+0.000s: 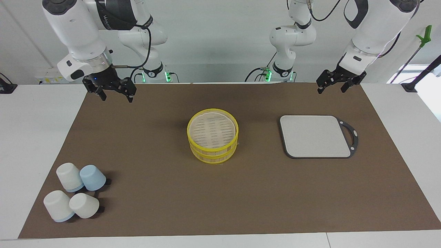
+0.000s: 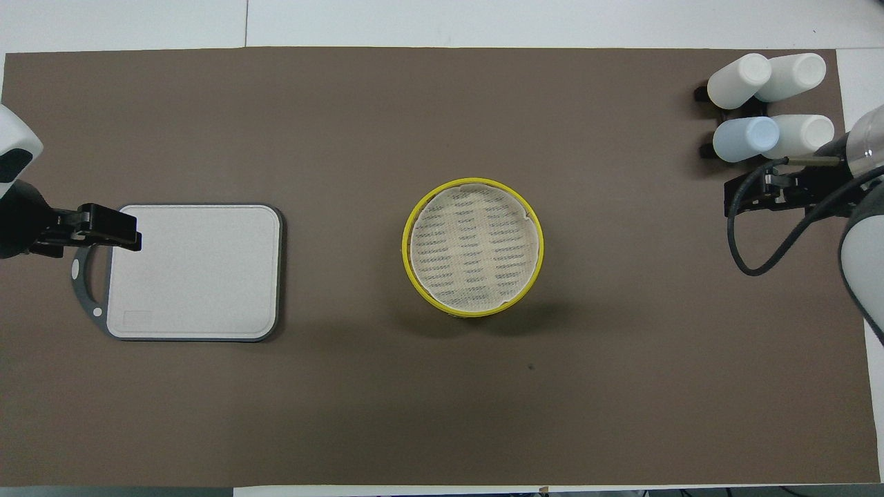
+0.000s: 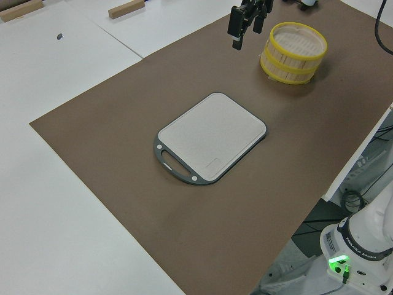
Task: Place bun in steamer
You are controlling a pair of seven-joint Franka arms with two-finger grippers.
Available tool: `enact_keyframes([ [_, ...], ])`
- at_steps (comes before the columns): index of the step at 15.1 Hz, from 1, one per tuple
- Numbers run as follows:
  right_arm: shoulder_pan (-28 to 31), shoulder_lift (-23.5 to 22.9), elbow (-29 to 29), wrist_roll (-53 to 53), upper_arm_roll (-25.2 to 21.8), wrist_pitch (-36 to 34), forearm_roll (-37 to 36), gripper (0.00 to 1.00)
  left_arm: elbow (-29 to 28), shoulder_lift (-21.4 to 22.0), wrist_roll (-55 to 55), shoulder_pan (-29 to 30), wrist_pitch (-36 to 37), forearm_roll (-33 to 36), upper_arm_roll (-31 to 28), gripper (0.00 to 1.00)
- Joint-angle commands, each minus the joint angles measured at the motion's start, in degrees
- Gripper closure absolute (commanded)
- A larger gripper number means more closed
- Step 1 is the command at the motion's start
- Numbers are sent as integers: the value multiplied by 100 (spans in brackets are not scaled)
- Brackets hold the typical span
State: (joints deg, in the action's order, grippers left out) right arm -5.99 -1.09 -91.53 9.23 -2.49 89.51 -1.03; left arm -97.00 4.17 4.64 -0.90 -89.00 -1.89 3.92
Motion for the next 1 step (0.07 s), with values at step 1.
enact_keyframes([
  [1, 1, 118, -111, -132, -24, 93, 86, 0, 32, 40, -77, 46, -12, -49, 30, 0],
])
